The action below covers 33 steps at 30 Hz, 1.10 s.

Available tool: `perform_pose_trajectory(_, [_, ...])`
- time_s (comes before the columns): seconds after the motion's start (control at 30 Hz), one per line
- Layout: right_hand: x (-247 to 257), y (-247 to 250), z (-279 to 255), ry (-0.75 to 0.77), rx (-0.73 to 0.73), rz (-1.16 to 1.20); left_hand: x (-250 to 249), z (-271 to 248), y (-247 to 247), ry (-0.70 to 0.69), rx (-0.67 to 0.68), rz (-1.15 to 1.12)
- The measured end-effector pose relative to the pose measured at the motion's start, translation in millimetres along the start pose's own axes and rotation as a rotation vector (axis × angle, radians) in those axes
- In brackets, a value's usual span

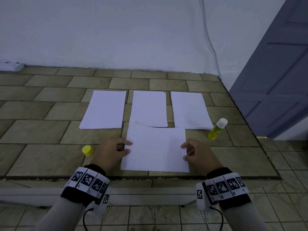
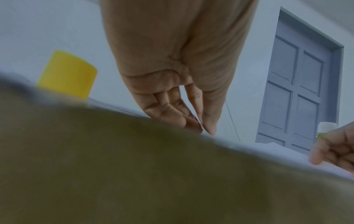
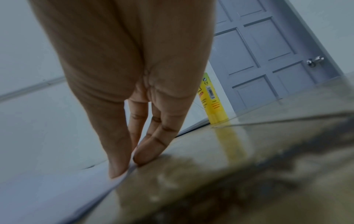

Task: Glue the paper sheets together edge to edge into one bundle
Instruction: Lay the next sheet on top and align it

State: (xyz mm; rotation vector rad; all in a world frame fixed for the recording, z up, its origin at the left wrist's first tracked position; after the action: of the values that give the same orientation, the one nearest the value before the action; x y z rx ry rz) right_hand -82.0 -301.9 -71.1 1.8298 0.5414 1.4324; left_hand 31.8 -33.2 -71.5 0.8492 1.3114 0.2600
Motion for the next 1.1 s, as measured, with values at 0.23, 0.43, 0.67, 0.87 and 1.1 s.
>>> perform_pose_trajectory(0.23, [-1.4,1.0,-0.6,-0.014,0.004,0.011,1.8,0.0,-0.8,0.001,0.005,0.007])
perform_pose_trajectory(0.43, [-1.9,0.1,-0.3,-0.012,0.012,0.010,3.5,-0.4,-1.0,0.002,0.010,0.004])
perform_pose_trajectory(0.67, [-0.6,-0.8,0.1,-0.005,0.017,-0.012,4.2,-0.2,-1.0,0.000,0.022,-0.008])
perform_pose_trajectory(0.87, [1.5,-1.0,-0.4,0.006,0.013,-0.024,4.6,-0.7,0.2,0.007,0.036,-0.007])
perform_pose_trajectory(1.1, [3.9,-0.5,-1.5,0.008,0.009,-0.038,6.9,-0.5,1.5,0.018,0.037,0.002])
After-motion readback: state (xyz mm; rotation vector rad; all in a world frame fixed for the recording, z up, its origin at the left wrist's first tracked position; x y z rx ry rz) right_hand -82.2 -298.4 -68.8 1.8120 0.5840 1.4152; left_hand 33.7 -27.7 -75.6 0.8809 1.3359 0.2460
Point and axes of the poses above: each hand's wrist, its own z-axis towards the middle knuckle, its own y-axis out of the back of the hand, x = y × z, the point moved 9 cm from there along z, towards the middle knuckle, and after that the axes turned 4 degrees about -x, right-handed, at the moved point
